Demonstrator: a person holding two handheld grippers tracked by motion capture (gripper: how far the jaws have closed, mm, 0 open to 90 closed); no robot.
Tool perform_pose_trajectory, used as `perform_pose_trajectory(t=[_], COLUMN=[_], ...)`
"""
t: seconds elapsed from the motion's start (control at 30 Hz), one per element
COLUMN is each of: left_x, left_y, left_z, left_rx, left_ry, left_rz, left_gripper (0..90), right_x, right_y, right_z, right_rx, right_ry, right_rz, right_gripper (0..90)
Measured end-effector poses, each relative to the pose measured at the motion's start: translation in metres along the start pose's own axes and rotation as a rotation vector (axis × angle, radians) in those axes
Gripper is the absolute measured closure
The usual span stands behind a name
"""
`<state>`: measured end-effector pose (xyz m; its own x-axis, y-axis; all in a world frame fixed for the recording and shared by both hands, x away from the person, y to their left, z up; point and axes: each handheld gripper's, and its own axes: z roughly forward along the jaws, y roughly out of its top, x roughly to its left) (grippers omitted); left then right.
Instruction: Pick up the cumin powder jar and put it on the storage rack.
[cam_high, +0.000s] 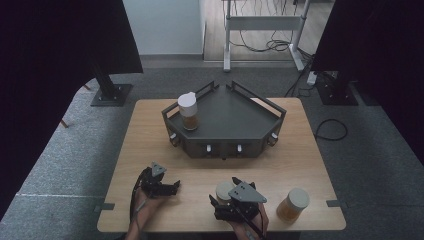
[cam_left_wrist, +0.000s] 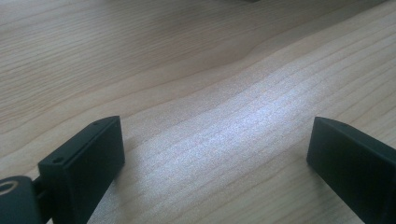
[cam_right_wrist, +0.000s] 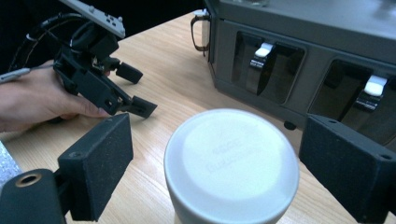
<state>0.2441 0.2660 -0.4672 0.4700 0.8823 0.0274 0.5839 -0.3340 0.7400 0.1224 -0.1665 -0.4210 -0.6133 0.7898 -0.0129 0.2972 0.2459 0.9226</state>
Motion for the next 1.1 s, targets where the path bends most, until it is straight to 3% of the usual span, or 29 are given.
perform_pose_trajectory(t=[0.37, 0.77, 1.1], left_x=[0.0, 0.0, 0.0], left_y=[0.0, 0.0, 0.0], left_z=[0.0, 0.0, 0.0], left_rx=[0.0, 0.0, 0.0], left_ry=[0.0, -0.002, -0.003], left_rz=[0.001, 0.002, 0.003], left_gripper=[3.8, 3.9, 3.9], right_x=[0.003, -0.003, 0.0], right_y=[-0.006, -0.012, -0.011], right_z=[0.003, 0.005, 0.005], right_rx=[0.027, 0.03, 0.035], right_ry=[-0.013, -0.007, -0.019], right_rz=[-0.016, 0.019, 0.012], right_gripper=[14.9, 32.7, 33.1])
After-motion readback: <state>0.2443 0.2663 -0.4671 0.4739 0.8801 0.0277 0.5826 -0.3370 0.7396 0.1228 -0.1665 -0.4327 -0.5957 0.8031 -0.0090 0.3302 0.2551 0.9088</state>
